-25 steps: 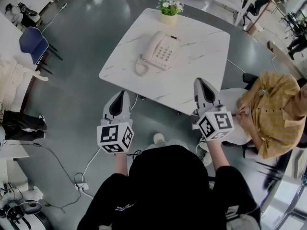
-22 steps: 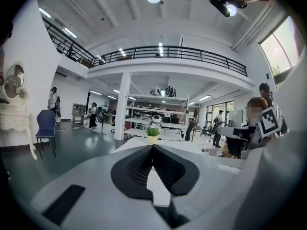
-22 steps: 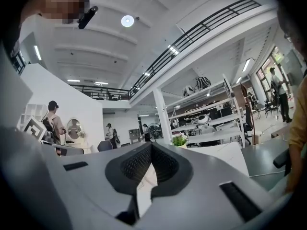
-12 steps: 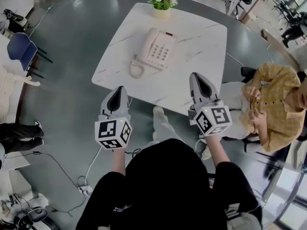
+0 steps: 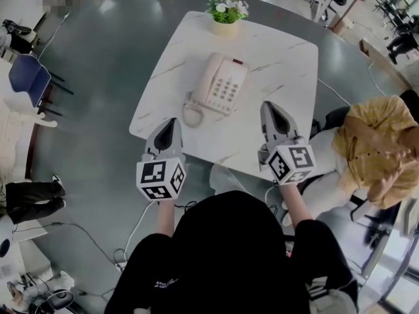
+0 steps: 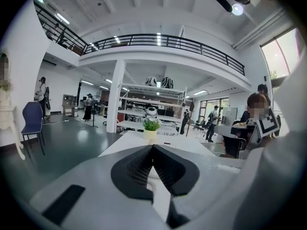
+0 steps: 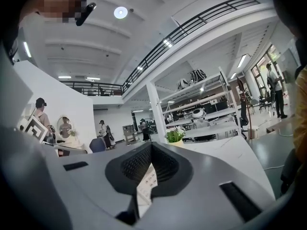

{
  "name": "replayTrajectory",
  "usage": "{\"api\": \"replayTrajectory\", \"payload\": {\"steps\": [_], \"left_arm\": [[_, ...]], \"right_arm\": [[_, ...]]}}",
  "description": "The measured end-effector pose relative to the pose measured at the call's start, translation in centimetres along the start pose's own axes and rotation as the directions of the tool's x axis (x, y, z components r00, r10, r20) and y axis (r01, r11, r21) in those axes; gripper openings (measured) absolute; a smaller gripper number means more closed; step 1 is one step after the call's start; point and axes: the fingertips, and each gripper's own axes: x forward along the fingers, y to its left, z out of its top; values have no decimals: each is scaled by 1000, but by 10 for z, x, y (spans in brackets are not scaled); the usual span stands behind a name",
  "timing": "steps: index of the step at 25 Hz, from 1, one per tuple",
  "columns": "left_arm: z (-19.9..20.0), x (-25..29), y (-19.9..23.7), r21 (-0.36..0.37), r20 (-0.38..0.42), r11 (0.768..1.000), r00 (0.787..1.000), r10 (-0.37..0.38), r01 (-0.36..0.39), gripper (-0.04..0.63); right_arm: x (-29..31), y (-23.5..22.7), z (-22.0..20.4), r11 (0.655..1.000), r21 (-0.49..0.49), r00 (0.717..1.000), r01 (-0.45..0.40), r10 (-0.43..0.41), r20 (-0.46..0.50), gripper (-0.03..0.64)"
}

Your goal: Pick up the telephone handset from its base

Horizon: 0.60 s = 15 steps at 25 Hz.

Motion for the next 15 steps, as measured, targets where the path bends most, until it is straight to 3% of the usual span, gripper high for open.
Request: {"api": "replayTrajectory", "payload": {"steps": [15], "left_arm": [[-7, 109, 3, 23, -159, 994, 982, -102, 107, 0]], "right_arm": [[63, -45, -9, 996, 52, 998, 70, -69, -15, -11]]}}
